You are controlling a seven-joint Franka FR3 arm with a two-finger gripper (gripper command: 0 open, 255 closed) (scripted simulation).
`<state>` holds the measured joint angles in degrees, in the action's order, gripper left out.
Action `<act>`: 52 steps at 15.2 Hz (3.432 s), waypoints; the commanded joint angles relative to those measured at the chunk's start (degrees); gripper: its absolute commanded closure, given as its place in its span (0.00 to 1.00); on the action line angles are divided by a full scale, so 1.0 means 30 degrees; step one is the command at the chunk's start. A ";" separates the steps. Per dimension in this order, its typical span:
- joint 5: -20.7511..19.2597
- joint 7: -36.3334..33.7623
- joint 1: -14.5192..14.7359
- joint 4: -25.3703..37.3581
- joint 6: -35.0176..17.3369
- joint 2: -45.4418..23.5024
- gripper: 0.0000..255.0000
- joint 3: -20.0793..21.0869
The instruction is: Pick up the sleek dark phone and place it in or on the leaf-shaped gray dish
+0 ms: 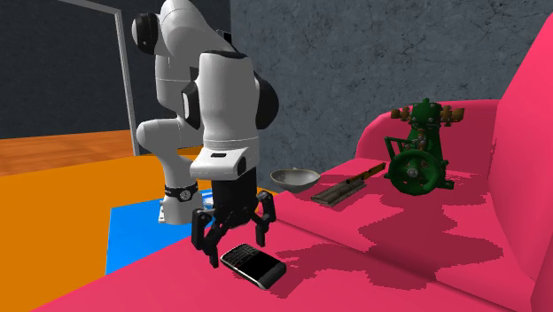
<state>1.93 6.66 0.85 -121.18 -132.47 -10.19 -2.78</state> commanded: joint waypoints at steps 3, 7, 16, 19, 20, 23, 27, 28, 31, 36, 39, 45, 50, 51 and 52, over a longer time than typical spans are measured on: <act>0.0002 -0.0001 0.0001 -0.0005 -0.0037 -0.0027 0.00 0.0002; 0.0002 -0.0001 0.0001 -0.0005 -0.0034 -0.0025 1.00 0.0002; -0.0029 -0.0028 0.0006 0.0162 0.0430 0.0274 1.00 -0.0006; -0.0072 -0.0065 0.0011 0.0456 0.1139 0.0690 1.00 -0.0015; -0.0085 -0.0077 0.0012 0.0561 0.1376 0.0823 1.00 -0.0017; -0.0123 -0.0111 0.0016 0.0899 0.2091 0.1201 1.00 -0.0023; -0.0167 -0.0152 0.0020 0.1408 0.3053 0.1654 1.00 -0.0029; -0.0177 -0.0161 0.0020 0.1546 0.3294 0.1758 1.00 -0.0030; -0.0204 -0.0188 0.0022 0.1984 0.4022 0.2048 1.00 -0.0032; -0.0242 -0.0228 0.0024 0.2797 0.5243 0.2457 1.00 -0.0035; -0.0292 -0.0593 0.0202 0.2508 0.5596 0.3106 1.00 0.0126; -0.0302 -0.2779 0.1250 -0.0776 0.5147 0.5975 1.00 0.1269; 0.0007 -0.4677 0.2151 -0.2906 0.5060 0.8053 1.00 0.2444; 0.0103 -0.5065 0.2343 -0.3267 0.5067 0.8431 1.00 0.2698; 0.0209 -0.5456 0.2538 -0.3608 0.5081 0.8797 1.00 0.2959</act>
<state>2.26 -8.52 7.90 -131.08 -117.52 14.96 5.36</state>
